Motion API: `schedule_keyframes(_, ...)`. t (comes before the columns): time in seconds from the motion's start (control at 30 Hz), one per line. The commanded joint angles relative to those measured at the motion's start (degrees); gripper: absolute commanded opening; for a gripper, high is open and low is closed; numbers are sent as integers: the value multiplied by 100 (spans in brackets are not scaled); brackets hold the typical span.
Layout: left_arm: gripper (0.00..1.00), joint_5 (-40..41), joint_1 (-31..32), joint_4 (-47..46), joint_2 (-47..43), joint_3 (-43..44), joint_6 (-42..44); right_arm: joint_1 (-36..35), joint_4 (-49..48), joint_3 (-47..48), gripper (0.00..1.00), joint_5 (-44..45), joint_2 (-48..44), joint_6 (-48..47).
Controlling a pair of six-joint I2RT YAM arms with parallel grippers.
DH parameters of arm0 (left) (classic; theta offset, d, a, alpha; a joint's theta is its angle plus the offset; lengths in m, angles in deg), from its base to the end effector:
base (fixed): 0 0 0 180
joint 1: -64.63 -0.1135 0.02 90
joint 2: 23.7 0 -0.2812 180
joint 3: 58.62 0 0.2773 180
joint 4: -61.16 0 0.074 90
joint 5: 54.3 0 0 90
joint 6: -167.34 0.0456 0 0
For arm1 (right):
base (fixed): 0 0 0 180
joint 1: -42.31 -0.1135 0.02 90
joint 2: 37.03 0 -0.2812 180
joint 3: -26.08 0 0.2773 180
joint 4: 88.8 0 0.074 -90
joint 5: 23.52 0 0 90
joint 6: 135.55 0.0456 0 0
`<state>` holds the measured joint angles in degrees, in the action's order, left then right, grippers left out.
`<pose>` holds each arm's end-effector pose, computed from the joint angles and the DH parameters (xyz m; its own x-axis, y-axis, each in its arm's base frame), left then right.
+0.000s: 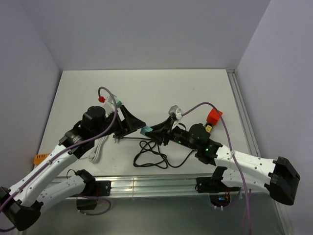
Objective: Insert the plug
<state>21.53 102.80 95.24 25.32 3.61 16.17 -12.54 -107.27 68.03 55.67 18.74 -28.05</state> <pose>0.1629 -0.1423 0.3470 -0.8175 -0.4378 -0.3742 0.1303 0.4923 -0.8606 0.1366 0.2089 0.2894 -0.2294 0.1873 -0.9551 -0.8826 0.3736 0.2852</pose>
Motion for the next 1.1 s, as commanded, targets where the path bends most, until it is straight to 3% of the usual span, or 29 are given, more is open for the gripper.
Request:
schedule_keyframes(0.0,80,-569,-12,12,-76,370,237,62,-630,-176,0,-677,-355,-352)
schedule_keyframes(0.5,75,-2413,-29,196,319,476,-1046,36,125,-256,0,-870,-1437,-941)
schedule_keyframes(0.87,68,-3073,-29,127,-6,186,-2091,-192,486,-63,0,-1213,-1508,-1213)
schedule_keyframes(1.07,69,-3170,-29,943,257,432,-1628,-307,503,-54,0,-1231,-1665,-1196)
